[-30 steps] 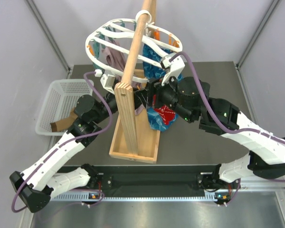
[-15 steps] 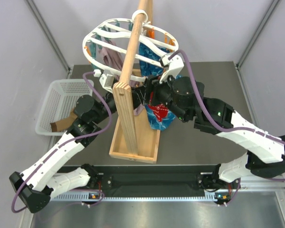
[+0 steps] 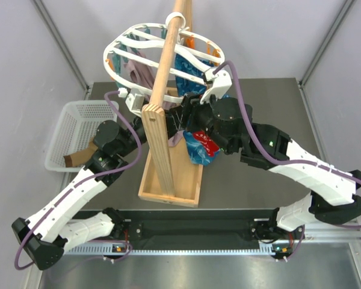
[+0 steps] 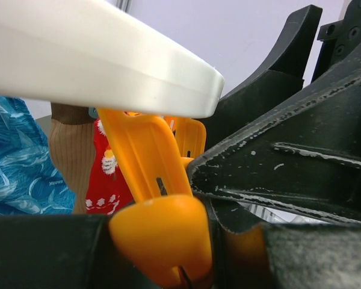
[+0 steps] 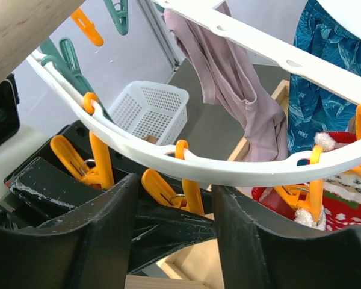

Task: Clip the socks to the hanger
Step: Open the clamp at the hanger.

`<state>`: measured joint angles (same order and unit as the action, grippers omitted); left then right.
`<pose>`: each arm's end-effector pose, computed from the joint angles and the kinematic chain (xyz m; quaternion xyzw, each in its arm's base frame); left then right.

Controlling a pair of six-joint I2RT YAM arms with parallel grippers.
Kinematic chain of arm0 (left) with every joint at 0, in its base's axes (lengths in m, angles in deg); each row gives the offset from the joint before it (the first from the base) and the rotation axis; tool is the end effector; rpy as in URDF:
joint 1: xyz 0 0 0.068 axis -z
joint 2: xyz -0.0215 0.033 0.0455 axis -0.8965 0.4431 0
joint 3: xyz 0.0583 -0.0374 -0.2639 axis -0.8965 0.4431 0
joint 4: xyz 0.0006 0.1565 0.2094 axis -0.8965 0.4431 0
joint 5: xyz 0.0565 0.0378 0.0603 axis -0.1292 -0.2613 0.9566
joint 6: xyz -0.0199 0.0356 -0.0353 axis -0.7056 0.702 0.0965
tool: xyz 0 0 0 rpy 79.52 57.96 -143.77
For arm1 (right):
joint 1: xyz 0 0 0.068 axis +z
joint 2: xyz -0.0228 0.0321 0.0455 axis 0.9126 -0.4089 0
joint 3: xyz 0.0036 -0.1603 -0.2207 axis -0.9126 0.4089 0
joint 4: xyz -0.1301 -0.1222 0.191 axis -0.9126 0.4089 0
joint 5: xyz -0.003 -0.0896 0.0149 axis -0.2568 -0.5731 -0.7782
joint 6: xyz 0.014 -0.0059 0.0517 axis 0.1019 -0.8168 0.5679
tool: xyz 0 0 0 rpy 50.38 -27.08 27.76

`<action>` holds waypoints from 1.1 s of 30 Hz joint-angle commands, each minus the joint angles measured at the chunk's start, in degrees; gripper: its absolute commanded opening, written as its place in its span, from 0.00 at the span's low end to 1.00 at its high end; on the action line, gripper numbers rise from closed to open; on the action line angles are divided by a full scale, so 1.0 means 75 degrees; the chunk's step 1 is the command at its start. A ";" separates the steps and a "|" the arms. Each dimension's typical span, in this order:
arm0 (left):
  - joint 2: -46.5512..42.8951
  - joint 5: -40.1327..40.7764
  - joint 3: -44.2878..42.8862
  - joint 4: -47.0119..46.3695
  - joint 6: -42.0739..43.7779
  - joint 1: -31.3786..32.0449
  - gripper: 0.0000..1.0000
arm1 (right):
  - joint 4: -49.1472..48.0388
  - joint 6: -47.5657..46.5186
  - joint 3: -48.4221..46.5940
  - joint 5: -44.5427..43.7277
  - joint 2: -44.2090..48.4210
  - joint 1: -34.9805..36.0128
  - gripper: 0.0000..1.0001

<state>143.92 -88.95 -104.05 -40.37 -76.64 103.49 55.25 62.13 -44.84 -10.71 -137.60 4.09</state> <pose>0.1586 -0.1467 0.4342 0.1825 0.5695 -0.5272 0.6037 0.1152 0.2548 0.5172 -0.0847 0.7359 0.3071 0.5975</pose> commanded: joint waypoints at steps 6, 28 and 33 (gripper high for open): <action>-0.0217 -0.0094 -0.0037 0.0330 0.0221 0.0038 0.00 | -0.0732 -0.0037 0.0152 -0.0135 -0.0232 -0.0116 0.25; -0.2467 0.3549 0.0912 0.3680 -0.0118 0.0015 0.54 | -0.1166 -0.0131 0.1078 0.0017 0.0284 -0.0503 0.00; -0.2678 0.3458 0.1100 0.4023 -0.0201 0.0015 0.54 | -0.1201 -0.0154 0.1149 0.0052 0.0261 -0.0550 0.00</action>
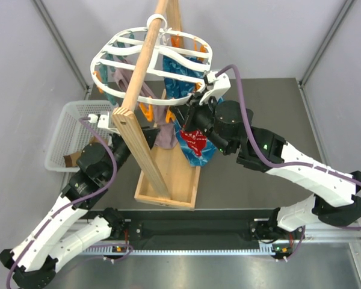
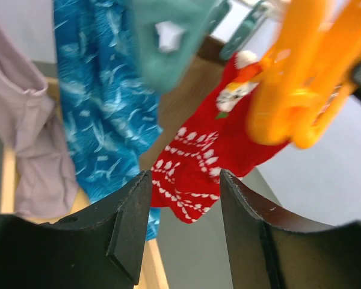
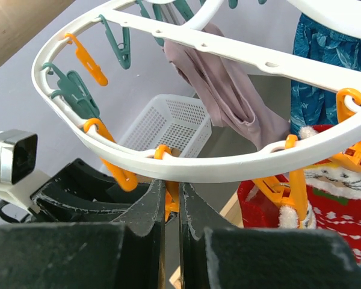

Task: Clip the socks to the hanger
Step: Open the clamp at the hanger, then pick up the sock from the bin.

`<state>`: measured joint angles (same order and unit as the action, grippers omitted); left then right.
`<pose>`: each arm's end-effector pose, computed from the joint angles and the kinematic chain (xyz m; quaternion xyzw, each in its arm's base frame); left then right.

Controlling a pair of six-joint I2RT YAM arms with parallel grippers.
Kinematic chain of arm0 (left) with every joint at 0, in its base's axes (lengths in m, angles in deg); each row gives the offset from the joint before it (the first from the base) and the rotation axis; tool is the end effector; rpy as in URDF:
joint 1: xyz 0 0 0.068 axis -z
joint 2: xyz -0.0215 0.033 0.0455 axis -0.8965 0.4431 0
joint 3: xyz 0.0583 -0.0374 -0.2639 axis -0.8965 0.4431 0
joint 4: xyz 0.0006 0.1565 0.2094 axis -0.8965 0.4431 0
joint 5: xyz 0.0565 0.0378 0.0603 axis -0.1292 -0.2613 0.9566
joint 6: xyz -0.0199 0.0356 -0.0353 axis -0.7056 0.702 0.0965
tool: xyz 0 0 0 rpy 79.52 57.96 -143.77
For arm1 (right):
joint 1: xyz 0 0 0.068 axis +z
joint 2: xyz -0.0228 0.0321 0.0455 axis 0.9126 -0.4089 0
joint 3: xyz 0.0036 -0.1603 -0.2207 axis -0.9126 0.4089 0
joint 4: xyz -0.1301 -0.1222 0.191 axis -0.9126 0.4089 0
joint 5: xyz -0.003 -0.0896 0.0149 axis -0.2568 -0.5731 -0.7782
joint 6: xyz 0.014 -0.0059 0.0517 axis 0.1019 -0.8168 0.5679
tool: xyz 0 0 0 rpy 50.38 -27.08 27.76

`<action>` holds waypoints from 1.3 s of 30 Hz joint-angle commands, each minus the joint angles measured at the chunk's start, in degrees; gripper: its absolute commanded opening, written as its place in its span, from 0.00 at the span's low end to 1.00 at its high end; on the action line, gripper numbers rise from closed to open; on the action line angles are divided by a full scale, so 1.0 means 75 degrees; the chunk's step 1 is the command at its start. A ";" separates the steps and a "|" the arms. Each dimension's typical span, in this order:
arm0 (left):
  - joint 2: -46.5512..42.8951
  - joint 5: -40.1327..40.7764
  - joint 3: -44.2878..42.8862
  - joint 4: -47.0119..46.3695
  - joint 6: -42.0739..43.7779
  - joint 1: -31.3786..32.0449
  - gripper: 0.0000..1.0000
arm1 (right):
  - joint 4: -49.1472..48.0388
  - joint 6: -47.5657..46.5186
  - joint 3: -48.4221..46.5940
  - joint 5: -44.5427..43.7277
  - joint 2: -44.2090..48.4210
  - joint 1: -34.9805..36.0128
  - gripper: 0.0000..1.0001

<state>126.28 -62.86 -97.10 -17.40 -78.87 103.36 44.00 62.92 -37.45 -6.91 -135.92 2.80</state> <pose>0.1151 -0.0892 0.4000 -0.0006 0.6748 -0.3897 0.6267 0.1224 0.2611 0.5052 -0.0727 0.7105 0.3565 0.6023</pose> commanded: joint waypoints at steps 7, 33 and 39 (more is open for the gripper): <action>-0.0151 0.0899 -0.0142 0.1809 -0.0333 0.0033 0.52 | 0.0230 -0.0235 0.0304 -0.0396 0.0118 -0.0495 0.00; 0.1911 0.1012 -0.0471 0.3432 -0.0372 -0.5577 0.59 | 0.0147 -0.0189 0.0961 -0.0080 0.0587 -0.0577 0.00; 0.3140 0.0715 -0.0623 0.3326 -0.1505 -0.7080 0.61 | 0.0171 -0.0247 0.0996 -0.0162 0.0634 -0.0589 0.00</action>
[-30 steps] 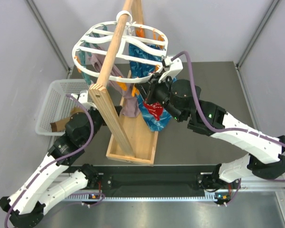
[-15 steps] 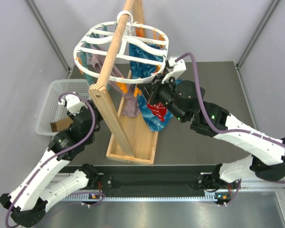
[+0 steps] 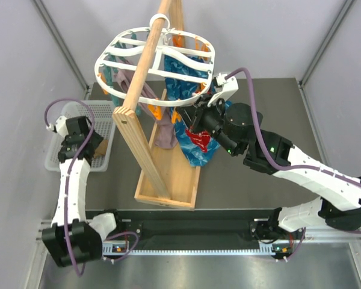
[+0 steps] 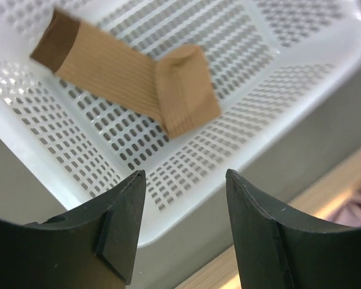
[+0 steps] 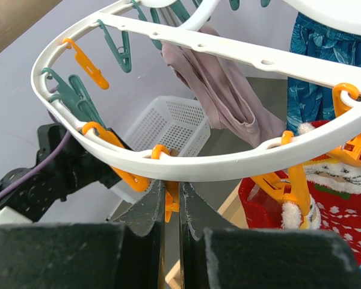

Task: Clip the socks to the hanger
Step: Pick up the sock from the bin.

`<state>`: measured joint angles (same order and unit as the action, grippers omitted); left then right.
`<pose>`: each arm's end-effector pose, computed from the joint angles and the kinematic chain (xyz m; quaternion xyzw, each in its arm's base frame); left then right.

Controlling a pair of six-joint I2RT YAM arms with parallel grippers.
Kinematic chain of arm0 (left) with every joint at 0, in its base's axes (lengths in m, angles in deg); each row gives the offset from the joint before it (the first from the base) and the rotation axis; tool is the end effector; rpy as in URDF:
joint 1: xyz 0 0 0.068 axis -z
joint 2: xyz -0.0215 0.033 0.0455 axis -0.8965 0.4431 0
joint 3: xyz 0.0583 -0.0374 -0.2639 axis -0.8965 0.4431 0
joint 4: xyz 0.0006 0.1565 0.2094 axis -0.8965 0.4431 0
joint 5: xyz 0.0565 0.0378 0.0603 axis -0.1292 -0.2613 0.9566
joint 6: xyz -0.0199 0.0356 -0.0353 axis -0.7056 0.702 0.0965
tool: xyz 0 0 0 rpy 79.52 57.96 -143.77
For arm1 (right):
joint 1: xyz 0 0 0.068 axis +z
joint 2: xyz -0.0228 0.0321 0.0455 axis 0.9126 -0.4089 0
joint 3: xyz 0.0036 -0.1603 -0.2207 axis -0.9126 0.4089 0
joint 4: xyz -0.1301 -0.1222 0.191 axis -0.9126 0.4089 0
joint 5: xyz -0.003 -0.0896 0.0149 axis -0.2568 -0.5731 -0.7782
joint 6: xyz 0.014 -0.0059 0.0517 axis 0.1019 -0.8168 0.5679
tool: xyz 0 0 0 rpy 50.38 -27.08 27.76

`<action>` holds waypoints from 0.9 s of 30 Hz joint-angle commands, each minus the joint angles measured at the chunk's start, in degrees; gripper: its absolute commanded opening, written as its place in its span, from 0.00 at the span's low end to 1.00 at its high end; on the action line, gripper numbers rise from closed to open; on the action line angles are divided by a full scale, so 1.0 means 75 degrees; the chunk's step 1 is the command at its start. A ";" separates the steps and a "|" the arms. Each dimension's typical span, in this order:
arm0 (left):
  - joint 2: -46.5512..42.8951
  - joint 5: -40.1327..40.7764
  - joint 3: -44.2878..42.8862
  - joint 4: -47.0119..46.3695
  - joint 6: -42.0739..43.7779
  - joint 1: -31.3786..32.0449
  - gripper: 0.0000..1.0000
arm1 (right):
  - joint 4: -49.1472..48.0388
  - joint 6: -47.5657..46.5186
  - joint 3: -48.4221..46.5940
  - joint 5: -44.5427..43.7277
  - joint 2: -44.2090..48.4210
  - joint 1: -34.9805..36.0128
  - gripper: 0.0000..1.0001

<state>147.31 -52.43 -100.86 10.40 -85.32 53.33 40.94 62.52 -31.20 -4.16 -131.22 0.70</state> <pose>0.2098 0.0497 0.3130 -0.4254 0.7897 0.0408 0.4402 0.1239 0.2418 0.4972 -0.0735 0.7025 0.3661 0.6058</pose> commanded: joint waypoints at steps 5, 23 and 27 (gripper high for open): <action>0.1966 0.0344 -0.0824 0.0287 -0.1387 -0.0737 0.61 | 0.0813 -0.0230 -0.0153 -0.0424 -0.0168 -0.0309 0.00; 0.3748 0.0346 -0.0626 -0.1083 -0.2078 -0.2672 0.67 | 0.1282 0.0040 -0.0541 -0.0190 -0.0672 -0.0309 0.00; 0.4391 0.0146 -0.0824 -0.1050 -0.2418 -0.2660 0.63 | 0.1305 -0.0019 -0.0646 -0.0119 -0.0696 -0.0309 0.00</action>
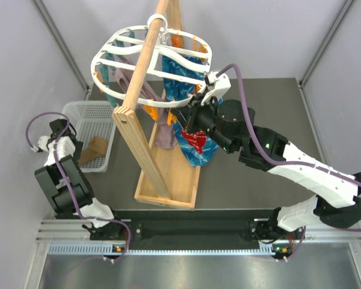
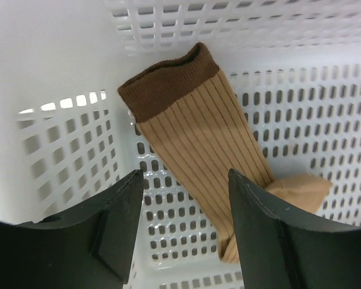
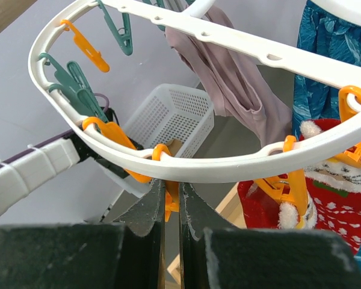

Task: Clip the socks to the hanger
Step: Pick up the sock from the bin.

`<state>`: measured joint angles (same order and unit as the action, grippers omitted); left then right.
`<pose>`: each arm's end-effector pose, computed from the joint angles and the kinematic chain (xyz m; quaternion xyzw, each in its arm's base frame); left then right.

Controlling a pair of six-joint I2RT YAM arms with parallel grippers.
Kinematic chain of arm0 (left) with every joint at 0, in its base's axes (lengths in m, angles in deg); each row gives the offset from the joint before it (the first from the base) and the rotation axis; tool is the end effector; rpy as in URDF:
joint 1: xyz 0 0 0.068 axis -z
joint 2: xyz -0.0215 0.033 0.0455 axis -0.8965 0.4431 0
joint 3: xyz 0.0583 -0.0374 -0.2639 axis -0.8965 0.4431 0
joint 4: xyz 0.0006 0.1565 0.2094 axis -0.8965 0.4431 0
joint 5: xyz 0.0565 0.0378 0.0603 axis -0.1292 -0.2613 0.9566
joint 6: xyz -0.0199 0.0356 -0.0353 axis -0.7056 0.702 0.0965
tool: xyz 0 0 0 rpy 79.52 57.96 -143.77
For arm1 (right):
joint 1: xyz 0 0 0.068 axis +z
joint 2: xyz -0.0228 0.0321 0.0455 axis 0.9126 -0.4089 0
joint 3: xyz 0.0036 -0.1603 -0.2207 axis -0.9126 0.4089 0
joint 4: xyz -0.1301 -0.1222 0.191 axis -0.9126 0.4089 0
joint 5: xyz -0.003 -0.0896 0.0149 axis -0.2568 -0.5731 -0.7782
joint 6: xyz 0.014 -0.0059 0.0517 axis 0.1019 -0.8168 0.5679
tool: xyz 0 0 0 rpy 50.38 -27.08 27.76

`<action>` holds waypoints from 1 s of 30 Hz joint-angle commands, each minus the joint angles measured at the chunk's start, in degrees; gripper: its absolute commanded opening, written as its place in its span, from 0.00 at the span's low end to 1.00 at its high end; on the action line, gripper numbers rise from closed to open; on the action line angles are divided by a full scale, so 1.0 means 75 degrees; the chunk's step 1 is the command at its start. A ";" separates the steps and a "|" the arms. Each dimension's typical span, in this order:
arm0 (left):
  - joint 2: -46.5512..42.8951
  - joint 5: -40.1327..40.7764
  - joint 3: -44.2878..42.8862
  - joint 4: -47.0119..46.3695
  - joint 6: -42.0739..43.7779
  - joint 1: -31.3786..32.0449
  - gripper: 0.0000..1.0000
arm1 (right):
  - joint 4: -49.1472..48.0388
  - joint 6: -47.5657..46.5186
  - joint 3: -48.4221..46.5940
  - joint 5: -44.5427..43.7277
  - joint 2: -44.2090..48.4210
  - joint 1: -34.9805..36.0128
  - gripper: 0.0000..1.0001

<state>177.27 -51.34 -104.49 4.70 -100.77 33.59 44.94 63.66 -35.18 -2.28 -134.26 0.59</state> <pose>0.2620 0.1655 0.2115 -0.6651 0.6844 0.1090 0.2781 0.1282 0.2528 0.4984 -0.0879 0.7175 0.3649 0.5867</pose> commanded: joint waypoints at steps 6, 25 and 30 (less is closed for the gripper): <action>0.1393 0.0001 -0.1172 0.0075 -0.0675 0.0006 0.63 | 0.0784 -0.0241 -0.0291 -0.0346 -0.0349 -0.0294 0.00; 0.1442 0.0235 -0.0939 -0.0428 -0.0231 0.0650 0.15 | 0.0690 -0.0194 -0.0034 -0.0311 -0.0326 -0.0283 0.00; 0.0306 0.0713 -0.0916 -0.0709 0.0192 0.1095 0.01 | 0.0644 -0.0182 0.0001 -0.0276 -0.0302 -0.0283 0.00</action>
<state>186.65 -48.69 -111.26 3.19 -101.95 39.91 46.29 63.62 -36.86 -1.47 -135.53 0.59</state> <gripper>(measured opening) 0.048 0.043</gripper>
